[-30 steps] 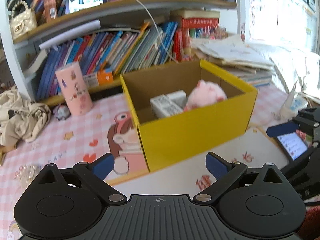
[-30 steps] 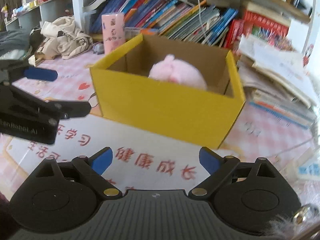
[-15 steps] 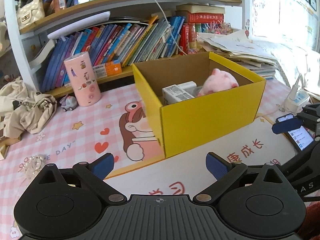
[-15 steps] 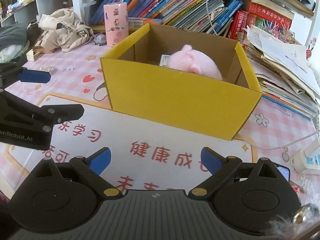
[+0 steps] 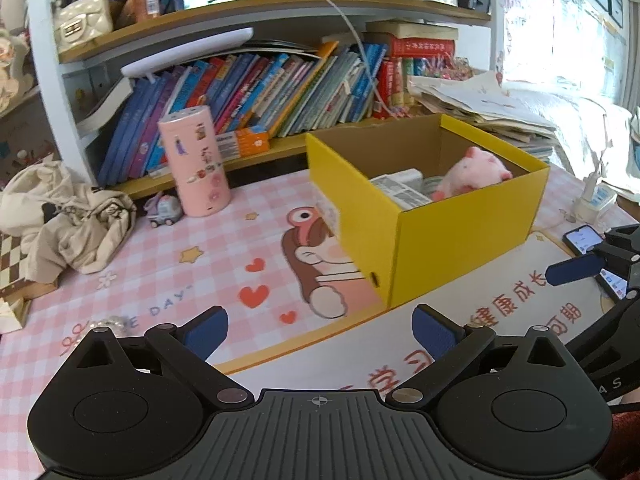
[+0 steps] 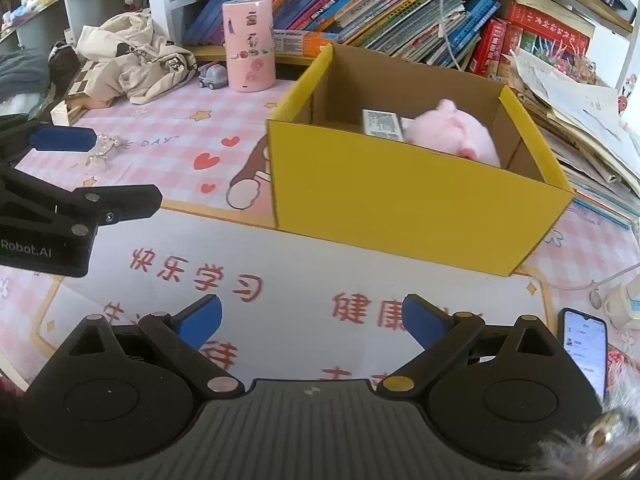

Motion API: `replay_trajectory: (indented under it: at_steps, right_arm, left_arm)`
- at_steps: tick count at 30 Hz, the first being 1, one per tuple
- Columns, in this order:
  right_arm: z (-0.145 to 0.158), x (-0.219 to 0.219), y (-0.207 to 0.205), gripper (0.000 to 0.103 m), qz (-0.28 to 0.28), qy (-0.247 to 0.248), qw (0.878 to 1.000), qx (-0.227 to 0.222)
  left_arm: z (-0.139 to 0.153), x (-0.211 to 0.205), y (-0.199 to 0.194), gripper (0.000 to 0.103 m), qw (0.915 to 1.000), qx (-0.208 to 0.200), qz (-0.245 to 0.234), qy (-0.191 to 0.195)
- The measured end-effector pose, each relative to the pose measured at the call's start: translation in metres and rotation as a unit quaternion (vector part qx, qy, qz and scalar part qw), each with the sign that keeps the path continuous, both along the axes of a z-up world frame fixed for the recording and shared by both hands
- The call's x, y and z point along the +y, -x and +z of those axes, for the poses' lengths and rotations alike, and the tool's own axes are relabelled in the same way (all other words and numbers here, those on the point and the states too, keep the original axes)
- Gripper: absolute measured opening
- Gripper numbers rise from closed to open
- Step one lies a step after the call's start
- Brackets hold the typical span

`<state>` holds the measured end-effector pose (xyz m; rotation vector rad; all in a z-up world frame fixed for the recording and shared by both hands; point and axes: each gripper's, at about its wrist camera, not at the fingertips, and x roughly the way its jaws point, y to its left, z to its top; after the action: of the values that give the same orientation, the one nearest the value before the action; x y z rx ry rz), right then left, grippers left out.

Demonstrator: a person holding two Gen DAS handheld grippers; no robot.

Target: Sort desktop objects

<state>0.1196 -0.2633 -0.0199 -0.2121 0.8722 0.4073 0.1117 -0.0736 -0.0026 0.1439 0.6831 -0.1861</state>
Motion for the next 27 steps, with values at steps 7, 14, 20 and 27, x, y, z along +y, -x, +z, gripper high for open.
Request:
replay_trajectory:
  at_steps: [7, 14, 20, 27]
  right_arm:
    - [0.0, 0.034, 0.004, 0.097, 0.012, 0.007, 1.0, -0.002]
    - [-0.001, 0.066, 0.007, 0.097, 0.022, 0.008, 1.0, -0.004]
    - [-0.003, 0.093, 0.011, 0.098, 0.032, 0.003, 0.999, -0.007]
    - [-0.005, 0.131, 0.014, 0.098, 0.053, -0.005, 0.999, -0.012]
  left_arm:
    - [-0.001, 0.03, 0.005, 0.1, 1.0, 0.0, 0.009, 0.004]
    - [-0.002, 0.061, 0.011, 0.1, 0.9999, 0.004, 0.016, 0.0]
    - [-0.002, 0.086, 0.018, 0.1, 0.9998, 0.004, 0.02, -0.01]
    - [-0.002, 0.121, 0.028, 0.1, 0.999, 0.001, 0.039, -0.019]
